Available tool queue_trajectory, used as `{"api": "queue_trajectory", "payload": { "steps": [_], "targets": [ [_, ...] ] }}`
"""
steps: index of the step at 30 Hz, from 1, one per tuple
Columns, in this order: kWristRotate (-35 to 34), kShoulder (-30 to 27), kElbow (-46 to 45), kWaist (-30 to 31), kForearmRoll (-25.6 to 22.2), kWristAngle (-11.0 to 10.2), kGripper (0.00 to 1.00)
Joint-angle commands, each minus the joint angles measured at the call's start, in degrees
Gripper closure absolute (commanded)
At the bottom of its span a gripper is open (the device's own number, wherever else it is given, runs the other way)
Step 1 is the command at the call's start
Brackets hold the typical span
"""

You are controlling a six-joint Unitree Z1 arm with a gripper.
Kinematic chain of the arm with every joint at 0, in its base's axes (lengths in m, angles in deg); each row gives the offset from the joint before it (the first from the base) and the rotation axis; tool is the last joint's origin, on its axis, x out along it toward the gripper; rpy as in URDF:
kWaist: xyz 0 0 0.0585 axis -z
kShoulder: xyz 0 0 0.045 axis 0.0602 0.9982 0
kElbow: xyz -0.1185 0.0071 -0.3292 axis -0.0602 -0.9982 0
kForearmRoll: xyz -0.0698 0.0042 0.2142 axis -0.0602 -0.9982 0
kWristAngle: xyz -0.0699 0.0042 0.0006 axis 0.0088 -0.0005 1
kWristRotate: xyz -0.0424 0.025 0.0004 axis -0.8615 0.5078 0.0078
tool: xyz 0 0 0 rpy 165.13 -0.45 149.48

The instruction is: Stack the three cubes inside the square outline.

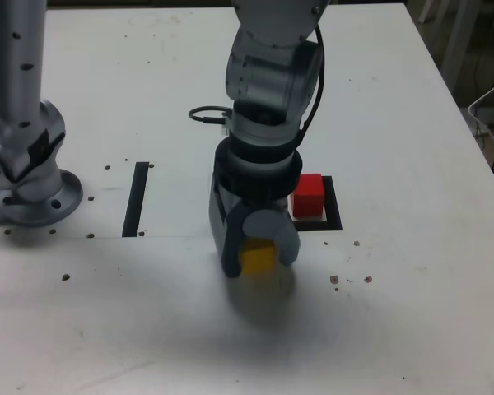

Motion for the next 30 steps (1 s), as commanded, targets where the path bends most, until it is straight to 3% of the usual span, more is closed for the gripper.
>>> {"api": "queue_trajectory", "payload": {
  "steps": [1, 7, 10, 19, 30],
  "targets": [
    [0.18, -1.38, 0.69, -0.06, -2.50, -0.89, 0.61],
    [1.40, -4.70, 4.83, -0.06, -12.70, -5.21, 0.61],
    [3.57, -6.21, 7.20, -0.25, -14.51, -6.34, 0.61],
    [17.16, -6.82, 13.55, -4.54, -14.55, -5.90, 0.62],
    [24.89, -4.01, 16.52, -9.75, -14.44, -5.13, 0.62]
  ]
}}
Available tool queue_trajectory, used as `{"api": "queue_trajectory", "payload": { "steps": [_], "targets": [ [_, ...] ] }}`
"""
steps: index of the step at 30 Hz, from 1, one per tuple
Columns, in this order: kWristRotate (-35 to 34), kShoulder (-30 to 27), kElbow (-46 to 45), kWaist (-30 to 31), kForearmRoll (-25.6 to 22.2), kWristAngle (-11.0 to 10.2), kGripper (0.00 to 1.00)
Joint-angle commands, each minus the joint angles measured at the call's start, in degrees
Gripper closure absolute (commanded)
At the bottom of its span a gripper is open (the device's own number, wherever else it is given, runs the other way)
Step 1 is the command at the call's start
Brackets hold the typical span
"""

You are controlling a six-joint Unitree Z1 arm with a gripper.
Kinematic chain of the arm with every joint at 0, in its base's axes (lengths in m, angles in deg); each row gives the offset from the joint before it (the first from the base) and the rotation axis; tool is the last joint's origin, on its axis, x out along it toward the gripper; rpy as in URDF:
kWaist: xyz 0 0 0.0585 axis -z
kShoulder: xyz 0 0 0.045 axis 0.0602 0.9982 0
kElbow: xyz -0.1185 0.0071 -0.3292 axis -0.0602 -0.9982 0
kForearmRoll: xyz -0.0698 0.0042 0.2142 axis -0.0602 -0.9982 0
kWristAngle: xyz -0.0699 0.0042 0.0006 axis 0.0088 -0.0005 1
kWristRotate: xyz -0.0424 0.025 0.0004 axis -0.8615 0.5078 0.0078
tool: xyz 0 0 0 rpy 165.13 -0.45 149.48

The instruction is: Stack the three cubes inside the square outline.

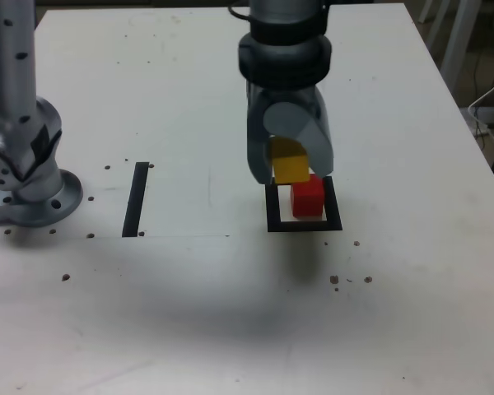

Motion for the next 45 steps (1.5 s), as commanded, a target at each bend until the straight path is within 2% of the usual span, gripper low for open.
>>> {"api": "queue_trajectory", "payload": {
  "steps": [1, 20, 34, 40, 45],
  "targets": [
    [0.98, 0.86, 0.51, -0.74, -0.03, 0.17, 0.61],
    [1.98, 7.03, 3.65, -4.68, -0.04, 0.36, 0.61],
    [1.98, 8.16, 1.84, -5.64, 0.80, 0.39, 0.61],
    [2.17, 8.24, 2.55, -5.64, 0.78, 0.35, 0.56],
    [2.25, 8.63, 2.82, -5.64, 0.88, 0.23, 0.56]
  ]
}}
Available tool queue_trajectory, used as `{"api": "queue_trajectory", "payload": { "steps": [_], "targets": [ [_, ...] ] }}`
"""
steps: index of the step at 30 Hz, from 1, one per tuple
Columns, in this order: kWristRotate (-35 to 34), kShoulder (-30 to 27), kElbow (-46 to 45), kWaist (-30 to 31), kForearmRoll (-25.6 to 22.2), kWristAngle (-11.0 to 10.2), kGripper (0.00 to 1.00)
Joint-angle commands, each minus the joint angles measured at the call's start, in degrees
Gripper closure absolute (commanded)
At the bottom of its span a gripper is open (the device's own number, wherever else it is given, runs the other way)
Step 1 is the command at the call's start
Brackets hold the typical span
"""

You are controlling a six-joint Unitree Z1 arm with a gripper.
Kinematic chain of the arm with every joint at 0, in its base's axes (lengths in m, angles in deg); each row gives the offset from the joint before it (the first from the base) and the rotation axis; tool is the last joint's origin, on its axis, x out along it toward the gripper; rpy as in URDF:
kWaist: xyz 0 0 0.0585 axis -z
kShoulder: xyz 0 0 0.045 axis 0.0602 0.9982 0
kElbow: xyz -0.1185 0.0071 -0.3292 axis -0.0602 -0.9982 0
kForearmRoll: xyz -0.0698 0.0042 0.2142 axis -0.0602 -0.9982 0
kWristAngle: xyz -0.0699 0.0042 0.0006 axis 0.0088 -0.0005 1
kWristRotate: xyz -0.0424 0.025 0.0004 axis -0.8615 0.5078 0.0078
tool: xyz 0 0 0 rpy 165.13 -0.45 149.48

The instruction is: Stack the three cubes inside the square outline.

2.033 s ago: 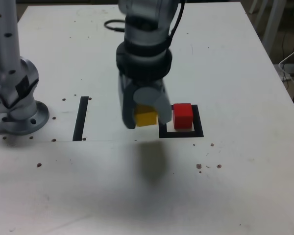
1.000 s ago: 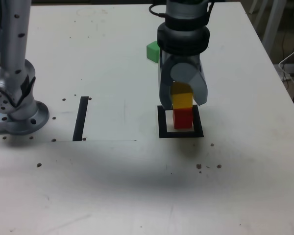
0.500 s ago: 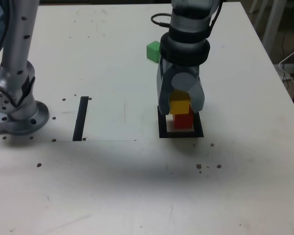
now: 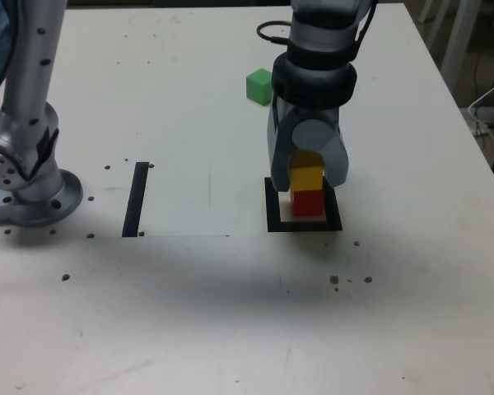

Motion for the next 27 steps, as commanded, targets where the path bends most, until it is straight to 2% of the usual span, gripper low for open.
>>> {"api": "queue_trajectory", "payload": {
  "steps": [1, 9, 14, 19, 22, 27],
  "targets": [
    [0.11, 0.58, 0.33, -0.10, 0.01, -0.05, 0.56],
    [0.11, 1.08, 0.16, -0.10, 0.66, 0.03, 0.49],
    [0.68, 1.11, -0.08, -0.10, 1.82, 0.06, 0.36],
    [1.17, 0.90, -0.31, -0.10, 2.19, -0.42, 0.13],
    [0.90, 0.80, -0.75, -0.10, 1.86, -0.80, 0.02],
    [0.64, 0.65, -1.18, -0.10, 1.55, -0.97, 0.01]
  ]
}}
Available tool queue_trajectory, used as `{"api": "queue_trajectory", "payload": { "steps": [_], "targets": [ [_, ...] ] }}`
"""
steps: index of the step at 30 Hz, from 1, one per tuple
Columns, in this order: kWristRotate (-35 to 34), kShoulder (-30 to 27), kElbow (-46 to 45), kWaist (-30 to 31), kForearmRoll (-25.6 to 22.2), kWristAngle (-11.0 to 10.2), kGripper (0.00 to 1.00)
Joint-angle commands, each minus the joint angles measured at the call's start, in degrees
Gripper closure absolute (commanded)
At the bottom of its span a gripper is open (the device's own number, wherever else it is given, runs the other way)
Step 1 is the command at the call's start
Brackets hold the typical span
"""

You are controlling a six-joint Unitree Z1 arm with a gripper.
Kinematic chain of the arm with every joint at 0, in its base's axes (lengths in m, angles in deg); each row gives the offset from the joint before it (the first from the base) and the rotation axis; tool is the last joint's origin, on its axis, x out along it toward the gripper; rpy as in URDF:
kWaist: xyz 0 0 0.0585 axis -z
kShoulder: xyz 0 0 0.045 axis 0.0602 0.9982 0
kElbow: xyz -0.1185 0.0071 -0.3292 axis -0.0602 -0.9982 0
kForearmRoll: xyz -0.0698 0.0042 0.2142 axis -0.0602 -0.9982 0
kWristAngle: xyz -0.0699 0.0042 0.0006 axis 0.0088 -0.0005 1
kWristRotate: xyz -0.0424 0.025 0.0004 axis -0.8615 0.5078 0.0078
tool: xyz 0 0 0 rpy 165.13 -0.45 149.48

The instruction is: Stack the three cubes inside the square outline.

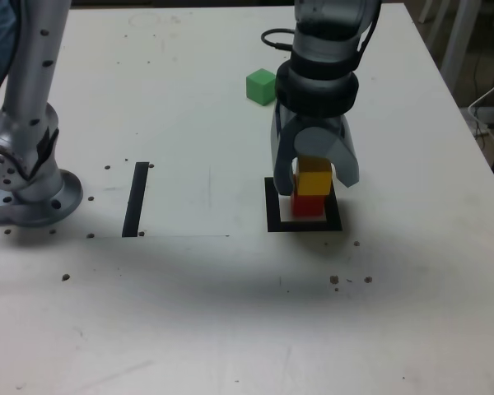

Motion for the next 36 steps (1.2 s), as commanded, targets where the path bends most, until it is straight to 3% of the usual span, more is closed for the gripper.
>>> {"api": "queue_trajectory", "payload": {
  "steps": [1, 8, 19, 29, 36],
  "targets": [
    [-0.13, -0.29, -0.04, -0.10, -0.45, -0.08, 0.01],
    [-0.09, -1.95, 0.07, -0.10, -2.69, -0.66, 0.00],
    [3.98, -9.56, 0.71, -2.18, -7.23, -1.74, 0.00],
    [13.07, -12.08, 1.53, -15.67, -9.98, -2.77, 0.00],
    [19.64, -11.32, 3.21, -25.41, -10.00, -5.32, 0.00]
  ]
}}
